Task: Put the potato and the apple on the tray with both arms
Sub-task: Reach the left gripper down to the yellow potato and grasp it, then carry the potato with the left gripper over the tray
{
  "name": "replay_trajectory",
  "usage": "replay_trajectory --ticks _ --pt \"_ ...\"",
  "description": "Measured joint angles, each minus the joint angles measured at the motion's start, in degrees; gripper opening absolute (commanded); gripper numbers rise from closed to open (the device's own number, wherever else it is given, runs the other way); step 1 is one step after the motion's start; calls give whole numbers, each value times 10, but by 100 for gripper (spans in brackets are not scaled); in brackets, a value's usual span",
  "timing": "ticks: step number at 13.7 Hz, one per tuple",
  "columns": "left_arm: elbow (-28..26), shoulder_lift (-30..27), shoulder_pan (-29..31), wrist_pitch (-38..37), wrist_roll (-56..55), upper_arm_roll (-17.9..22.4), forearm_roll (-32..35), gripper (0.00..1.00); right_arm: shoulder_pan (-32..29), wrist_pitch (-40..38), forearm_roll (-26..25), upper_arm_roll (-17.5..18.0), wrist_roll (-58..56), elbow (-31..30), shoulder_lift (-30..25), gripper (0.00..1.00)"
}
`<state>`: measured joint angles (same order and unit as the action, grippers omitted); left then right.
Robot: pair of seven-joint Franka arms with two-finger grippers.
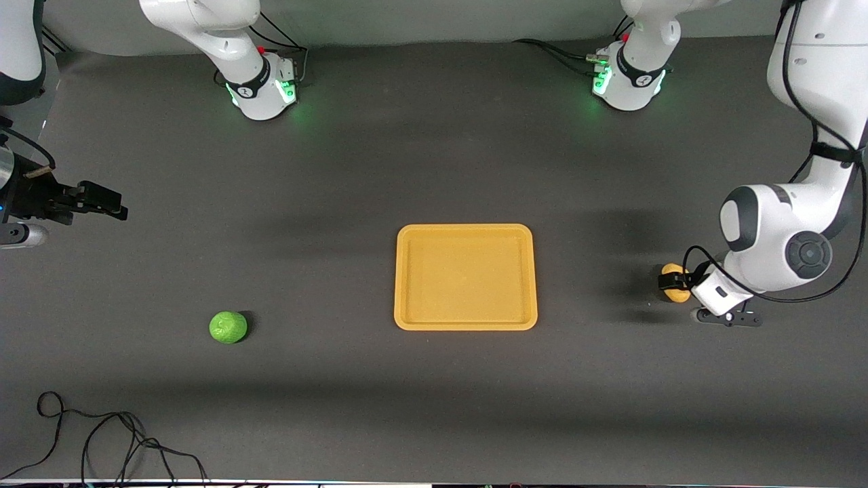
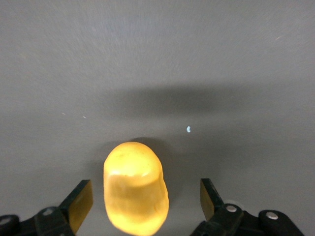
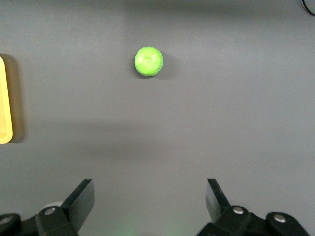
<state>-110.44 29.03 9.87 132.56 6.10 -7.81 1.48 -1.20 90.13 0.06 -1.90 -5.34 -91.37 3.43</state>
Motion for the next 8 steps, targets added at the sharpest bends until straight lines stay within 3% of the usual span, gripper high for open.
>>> replay_trajectory --ticks 1,2,3,6,8 --pt "0 11 3 5 3 0 0 71 0 0 0 0 0 0 0 100" --pt "0 19 5 10 7 0 0 45 0 0 0 0 0 0 0 100" --pt "0 21 6 11 9 0 0 32 0 0 0 0 0 0 0 100" --pt "7 0 6 -17 9 -3 -1 19 0 0 0 0 0 0 1 100" --pt "23 -36 0 -70 -22 -17 -3 18 0 1 0 0 0 0 2 100"
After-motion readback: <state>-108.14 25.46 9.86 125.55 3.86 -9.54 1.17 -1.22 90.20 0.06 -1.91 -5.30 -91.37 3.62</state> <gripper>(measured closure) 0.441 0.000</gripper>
